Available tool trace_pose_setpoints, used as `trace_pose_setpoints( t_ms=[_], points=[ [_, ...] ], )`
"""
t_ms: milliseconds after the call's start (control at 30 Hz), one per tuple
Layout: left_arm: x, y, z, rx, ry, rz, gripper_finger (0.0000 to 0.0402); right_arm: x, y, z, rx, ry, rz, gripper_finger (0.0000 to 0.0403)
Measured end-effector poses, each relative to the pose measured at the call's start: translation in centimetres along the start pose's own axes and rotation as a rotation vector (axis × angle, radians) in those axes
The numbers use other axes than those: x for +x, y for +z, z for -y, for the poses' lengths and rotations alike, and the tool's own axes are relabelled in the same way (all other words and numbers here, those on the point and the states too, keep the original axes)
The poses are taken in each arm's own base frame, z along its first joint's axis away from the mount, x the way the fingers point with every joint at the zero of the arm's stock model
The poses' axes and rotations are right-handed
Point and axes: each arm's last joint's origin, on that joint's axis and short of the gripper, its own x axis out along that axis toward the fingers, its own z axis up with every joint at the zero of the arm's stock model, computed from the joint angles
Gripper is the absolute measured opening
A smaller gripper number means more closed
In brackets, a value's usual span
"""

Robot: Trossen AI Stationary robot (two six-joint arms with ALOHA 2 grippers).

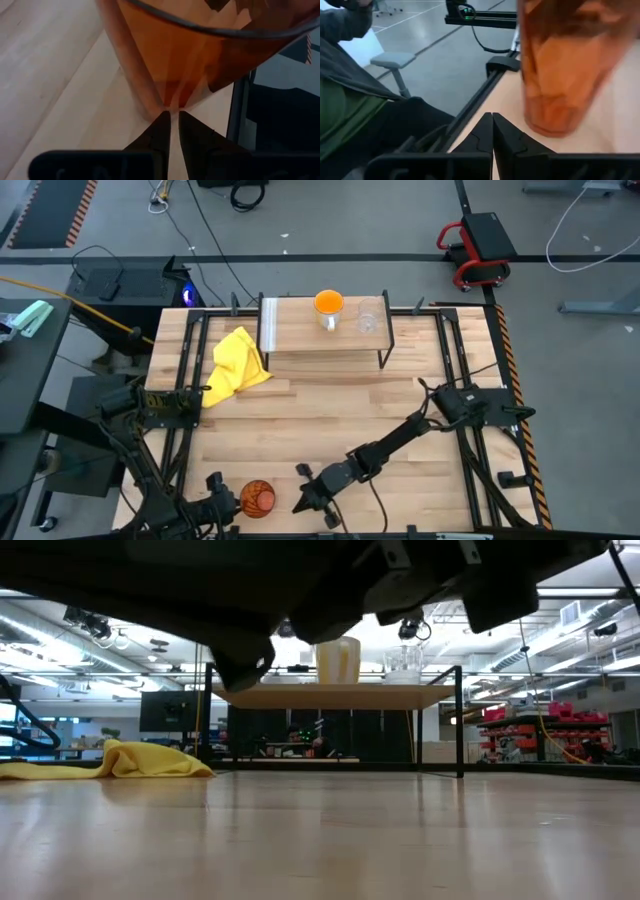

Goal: Stack small to large cups/mugs on shelf
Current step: Put the orange cup on the shelf

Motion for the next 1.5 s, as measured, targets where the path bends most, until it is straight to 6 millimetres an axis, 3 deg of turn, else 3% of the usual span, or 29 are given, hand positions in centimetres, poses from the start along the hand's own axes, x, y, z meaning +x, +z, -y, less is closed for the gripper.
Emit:
trace_pose_setpoints(
  t_ms=[367,1167,1500],
  points=[
    [1.3,1.4,-0.3,0.036,0.043,0.017,0.0039,1.9,0.8,1.2,0.003,0.074,0.028,0.0005],
    [4.2,4.7,-2.7,0.148,0.250,0.053,0.0023,1.0,1.1,7.1,0.037,-0.101,0.016,0.0004],
    [4.5,5.0,-3.2,0.149,0.281,0.011,0.0017,0.6,0.4,7.9,0.032,-0.160,-0.013,0.0004]
  ],
)
